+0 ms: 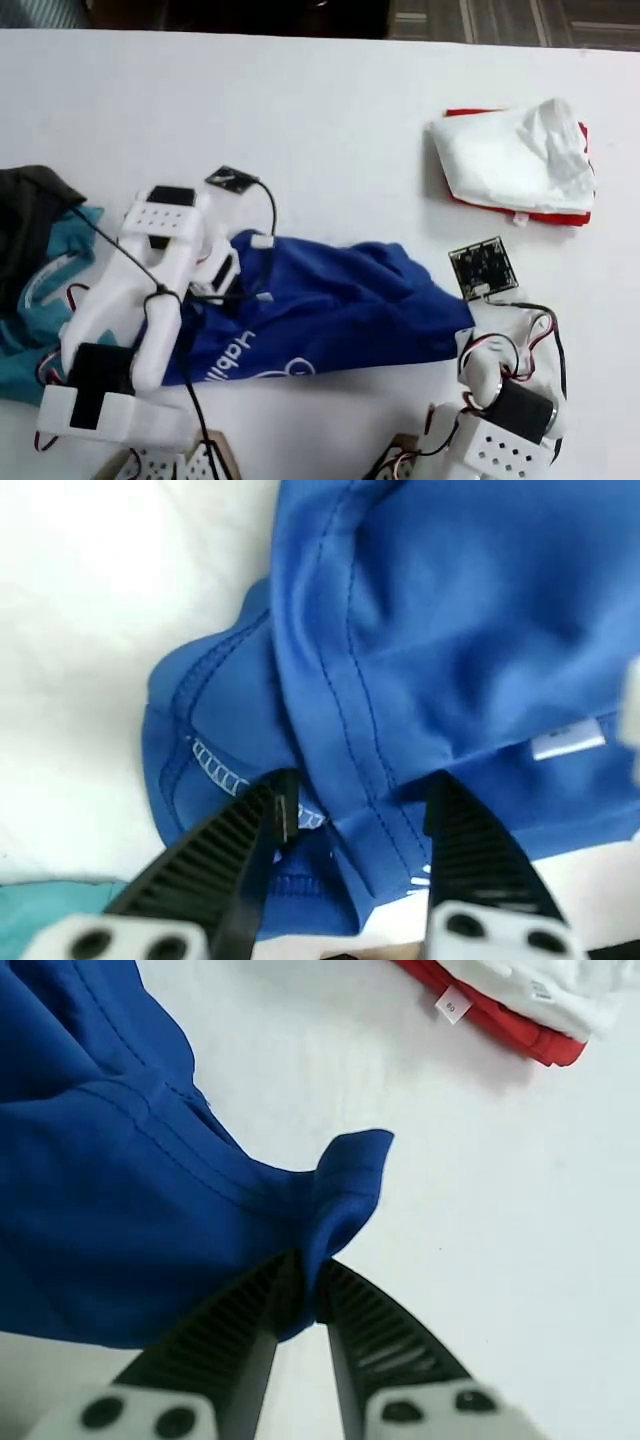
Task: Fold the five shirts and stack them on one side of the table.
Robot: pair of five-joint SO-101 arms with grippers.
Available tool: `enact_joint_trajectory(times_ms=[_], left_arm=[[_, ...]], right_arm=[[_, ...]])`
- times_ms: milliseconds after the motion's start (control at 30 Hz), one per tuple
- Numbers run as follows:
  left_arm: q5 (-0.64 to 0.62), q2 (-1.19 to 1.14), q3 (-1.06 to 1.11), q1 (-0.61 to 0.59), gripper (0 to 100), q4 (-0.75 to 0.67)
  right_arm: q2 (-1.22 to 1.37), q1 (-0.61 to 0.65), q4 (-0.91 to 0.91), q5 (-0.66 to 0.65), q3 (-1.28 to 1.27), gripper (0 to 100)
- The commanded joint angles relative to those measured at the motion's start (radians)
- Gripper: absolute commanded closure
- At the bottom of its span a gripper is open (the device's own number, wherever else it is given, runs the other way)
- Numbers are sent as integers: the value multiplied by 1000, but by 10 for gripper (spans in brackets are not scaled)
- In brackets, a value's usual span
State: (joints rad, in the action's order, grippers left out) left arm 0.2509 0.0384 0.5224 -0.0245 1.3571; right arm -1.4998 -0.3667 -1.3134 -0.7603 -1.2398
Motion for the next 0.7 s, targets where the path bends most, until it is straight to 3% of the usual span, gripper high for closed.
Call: enact_joint_trajectory(times_ms=[0,33,300,567,667], left_arm=[[6,44,-8,0,939,-11],[6,46,-8,0,989,-11],[6,54,-113,0,972,80],[6,54,-587,-6,972,402],[5,55,-734,-20,973,428]], right_arm=[[-18,7,-2,-2,5,979],[-18,7,-2,-2,5,979],[-10,8,39,58,-3,979],[-2,142,102,164,109,979],[82,185,107,210,216,979]])
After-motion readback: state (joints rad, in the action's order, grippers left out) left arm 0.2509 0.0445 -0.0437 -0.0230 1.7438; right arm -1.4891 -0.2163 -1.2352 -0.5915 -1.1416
